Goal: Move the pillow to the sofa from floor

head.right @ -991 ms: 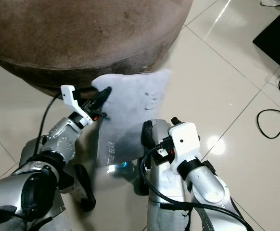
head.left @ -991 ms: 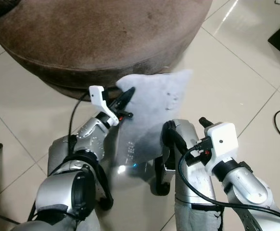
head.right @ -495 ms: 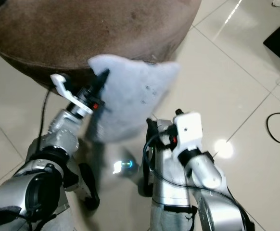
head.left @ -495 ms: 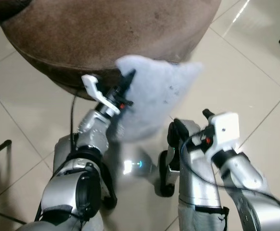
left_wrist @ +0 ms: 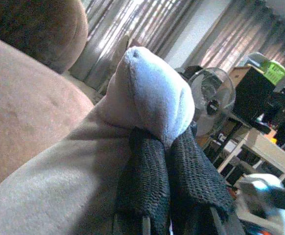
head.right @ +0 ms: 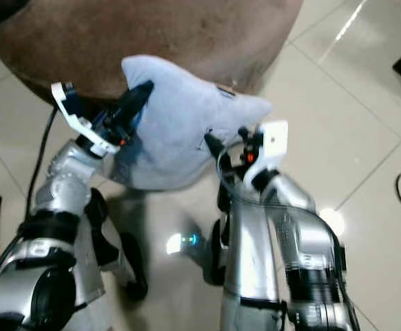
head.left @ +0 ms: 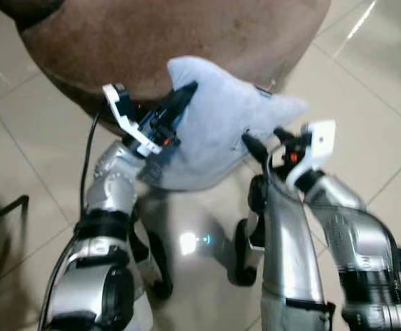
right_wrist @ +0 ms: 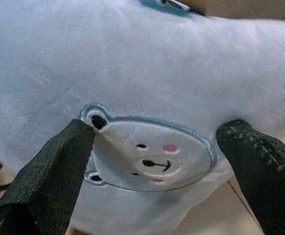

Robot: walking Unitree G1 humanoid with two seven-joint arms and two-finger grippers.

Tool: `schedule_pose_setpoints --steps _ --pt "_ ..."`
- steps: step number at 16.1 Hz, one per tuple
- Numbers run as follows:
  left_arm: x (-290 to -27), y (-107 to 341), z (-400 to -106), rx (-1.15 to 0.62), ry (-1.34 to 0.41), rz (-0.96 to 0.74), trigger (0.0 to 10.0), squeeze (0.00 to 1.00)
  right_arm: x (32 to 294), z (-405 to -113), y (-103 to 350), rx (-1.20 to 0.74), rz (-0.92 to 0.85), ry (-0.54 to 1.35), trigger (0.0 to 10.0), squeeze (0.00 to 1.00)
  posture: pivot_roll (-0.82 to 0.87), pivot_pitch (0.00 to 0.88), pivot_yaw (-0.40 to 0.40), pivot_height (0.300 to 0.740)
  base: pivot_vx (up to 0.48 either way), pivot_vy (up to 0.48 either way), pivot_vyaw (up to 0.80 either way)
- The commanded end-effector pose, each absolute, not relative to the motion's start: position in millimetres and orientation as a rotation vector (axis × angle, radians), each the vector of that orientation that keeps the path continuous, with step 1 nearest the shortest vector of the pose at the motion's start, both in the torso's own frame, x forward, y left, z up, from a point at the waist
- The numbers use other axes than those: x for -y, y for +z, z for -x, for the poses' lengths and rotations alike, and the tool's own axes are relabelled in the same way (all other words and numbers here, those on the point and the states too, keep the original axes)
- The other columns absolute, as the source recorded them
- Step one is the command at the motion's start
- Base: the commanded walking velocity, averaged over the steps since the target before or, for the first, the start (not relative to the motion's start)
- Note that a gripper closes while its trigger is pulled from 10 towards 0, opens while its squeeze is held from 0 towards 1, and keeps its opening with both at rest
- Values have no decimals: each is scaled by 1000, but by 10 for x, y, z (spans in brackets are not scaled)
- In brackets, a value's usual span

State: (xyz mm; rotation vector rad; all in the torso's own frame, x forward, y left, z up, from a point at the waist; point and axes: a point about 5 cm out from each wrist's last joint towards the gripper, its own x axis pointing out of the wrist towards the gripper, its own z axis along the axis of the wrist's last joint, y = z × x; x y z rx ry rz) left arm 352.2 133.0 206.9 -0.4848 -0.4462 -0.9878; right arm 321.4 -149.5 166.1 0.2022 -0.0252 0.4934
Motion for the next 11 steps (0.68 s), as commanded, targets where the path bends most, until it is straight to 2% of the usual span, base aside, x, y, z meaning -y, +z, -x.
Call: schedule_pose_setpoints --steps 1,7,11 --pt "-1402 2314 -3390 521 -1046 452 0 0 1571 -3257 1631 38 -229 518 10000 1000 -111 404 27 439 0 0 0" --pt "-1736 2674 -3191 573 -1147 557 0 0 1875 -3442 1788 117 -383 496 10000 1000 -56 381 6 439 0 0 0" --pt "-1778 2791 -3082 535 -1268 665 0 0 1985 -3517 1814 115 -568 561 10000 1000 -42 373 10 439 0 0 0"
